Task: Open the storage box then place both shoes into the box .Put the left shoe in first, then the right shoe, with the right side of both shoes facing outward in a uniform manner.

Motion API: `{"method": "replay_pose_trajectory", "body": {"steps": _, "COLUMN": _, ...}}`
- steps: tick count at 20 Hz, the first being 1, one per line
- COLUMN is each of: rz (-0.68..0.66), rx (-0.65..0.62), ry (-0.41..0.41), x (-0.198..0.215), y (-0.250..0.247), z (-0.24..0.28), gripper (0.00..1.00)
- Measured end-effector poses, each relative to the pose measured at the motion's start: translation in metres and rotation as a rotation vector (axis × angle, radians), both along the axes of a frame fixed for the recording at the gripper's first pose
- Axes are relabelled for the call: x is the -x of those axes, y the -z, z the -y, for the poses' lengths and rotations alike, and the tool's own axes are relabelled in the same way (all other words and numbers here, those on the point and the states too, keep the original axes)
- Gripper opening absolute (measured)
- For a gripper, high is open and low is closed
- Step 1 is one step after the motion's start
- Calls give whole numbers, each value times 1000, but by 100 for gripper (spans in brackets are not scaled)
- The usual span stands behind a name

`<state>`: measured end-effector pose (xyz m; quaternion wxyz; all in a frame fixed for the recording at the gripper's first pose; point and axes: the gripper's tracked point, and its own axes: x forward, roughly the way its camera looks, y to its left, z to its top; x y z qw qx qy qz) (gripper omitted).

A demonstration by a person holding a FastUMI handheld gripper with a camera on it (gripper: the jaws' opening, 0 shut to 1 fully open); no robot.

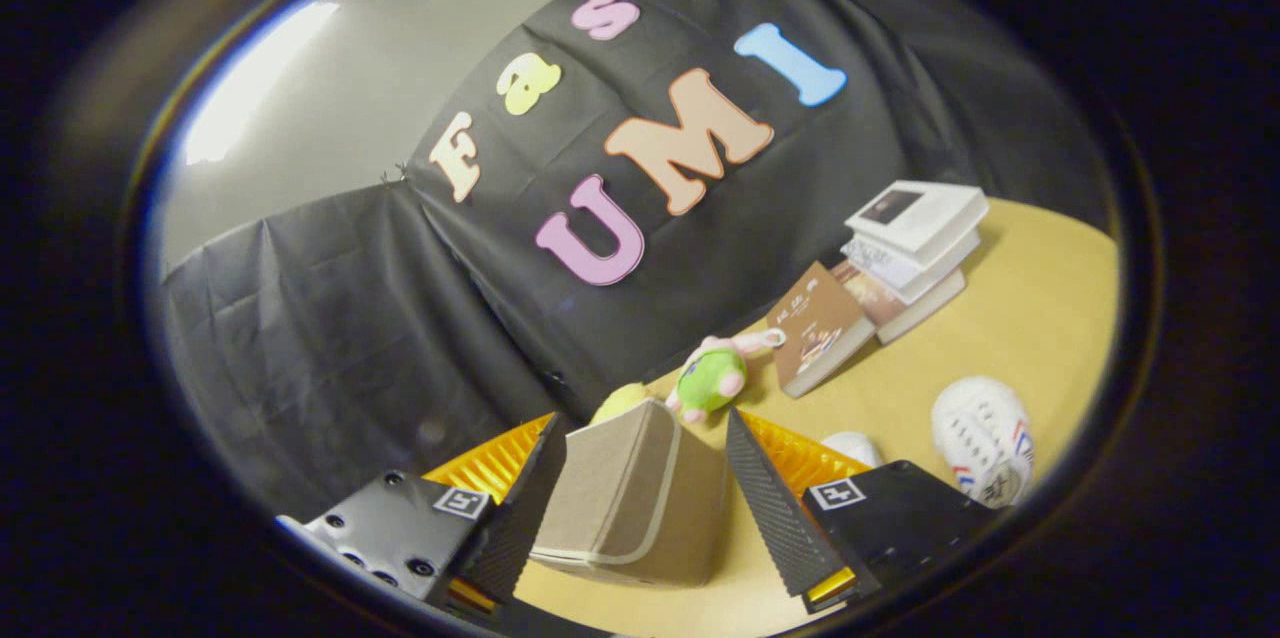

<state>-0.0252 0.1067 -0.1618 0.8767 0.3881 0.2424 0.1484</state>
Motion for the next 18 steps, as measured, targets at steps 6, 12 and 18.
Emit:
{"method": "replay_pose_trajectory", "body": {"steps": 6, "rz": -196, "rx": -334, "ry": -52, "x": 3, "y": 27, "z": -36, "gripper": 99}}
{"method": "replay_pose_trajectory", "body": {"steps": 12, "rz": -331, "rx": -491, "ry": -87, "x": 14, "y": 58, "z": -67, "gripper": 99}}
{"method": "replay_pose_trajectory", "body": {"steps": 18, "rz": -483, "rx": -659, "ry": -28, "x": 20, "y": 95, "z": -76, "gripper": 99}}
